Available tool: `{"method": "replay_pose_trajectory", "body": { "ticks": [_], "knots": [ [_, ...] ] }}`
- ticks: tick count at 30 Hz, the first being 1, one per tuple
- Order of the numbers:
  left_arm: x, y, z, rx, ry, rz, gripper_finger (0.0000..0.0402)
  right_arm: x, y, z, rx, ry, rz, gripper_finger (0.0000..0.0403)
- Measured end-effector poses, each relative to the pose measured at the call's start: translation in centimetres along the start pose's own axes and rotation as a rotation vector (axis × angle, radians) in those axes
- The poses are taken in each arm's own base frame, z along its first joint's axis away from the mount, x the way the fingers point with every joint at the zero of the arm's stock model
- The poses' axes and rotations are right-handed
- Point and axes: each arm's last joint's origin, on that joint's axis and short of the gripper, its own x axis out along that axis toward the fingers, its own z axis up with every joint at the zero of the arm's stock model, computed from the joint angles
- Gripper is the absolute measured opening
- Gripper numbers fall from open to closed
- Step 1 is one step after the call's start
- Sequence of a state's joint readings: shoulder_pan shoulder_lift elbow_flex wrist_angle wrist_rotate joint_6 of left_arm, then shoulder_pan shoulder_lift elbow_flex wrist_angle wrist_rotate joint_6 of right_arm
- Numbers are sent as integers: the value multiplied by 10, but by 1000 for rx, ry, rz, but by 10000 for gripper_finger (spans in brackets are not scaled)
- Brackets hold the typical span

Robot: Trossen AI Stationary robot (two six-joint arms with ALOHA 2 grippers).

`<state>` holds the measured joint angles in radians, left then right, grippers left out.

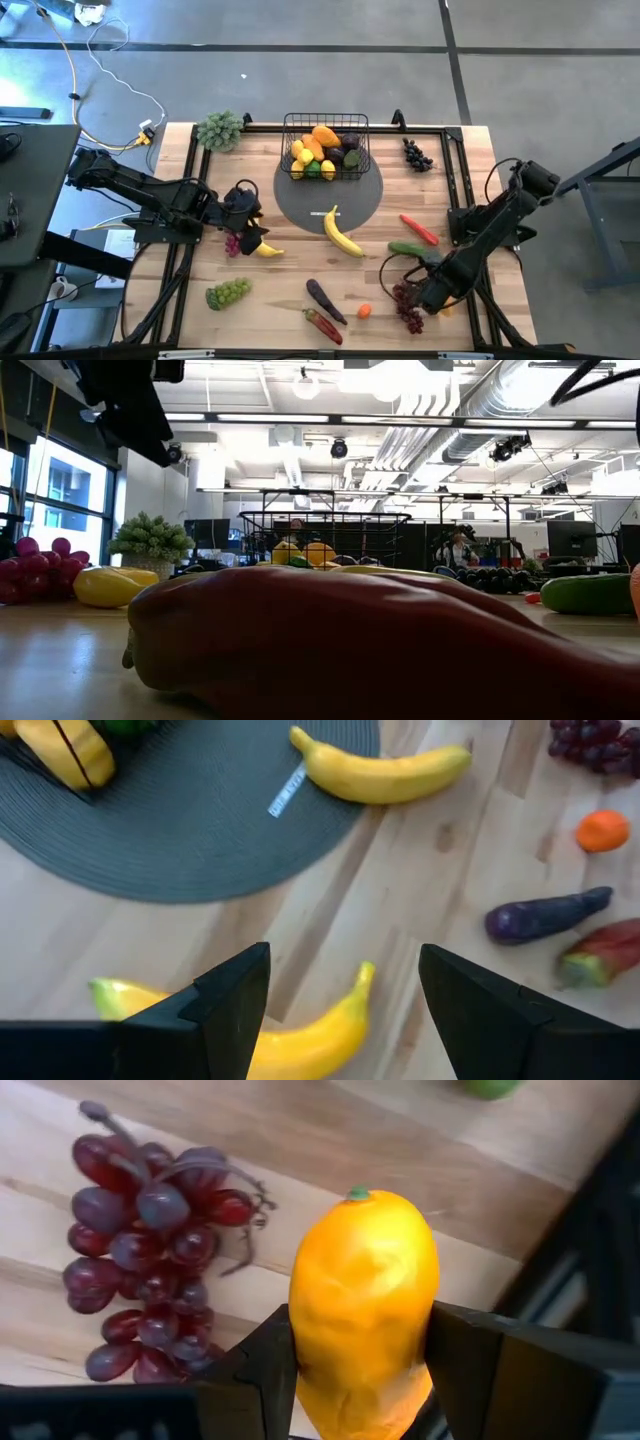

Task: Build produce basket
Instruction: Put the yellow mango into the black wire basket

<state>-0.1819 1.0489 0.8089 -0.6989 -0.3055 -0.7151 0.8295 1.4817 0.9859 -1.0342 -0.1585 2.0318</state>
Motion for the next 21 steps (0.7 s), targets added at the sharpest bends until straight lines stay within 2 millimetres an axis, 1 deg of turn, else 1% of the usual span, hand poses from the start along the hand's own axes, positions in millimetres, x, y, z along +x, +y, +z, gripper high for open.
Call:
{"method": "replay_pose_trajectory", "body": {
  "ticks": [4,9,15,21],
  "knots": [
    [1,4,3,23,-26,39,248,-16,-5,2,48,-12,9,153],
    [3,11,9,17,-66,107,248,-39,-5,10,100,-121,96,153],
    [6,24,17,31,-85,174,248,-57,2,30,166,-302,241,153],
    [9,38,25,65,-85,234,248,-73,14,57,171,-444,311,153]
  ]
}}
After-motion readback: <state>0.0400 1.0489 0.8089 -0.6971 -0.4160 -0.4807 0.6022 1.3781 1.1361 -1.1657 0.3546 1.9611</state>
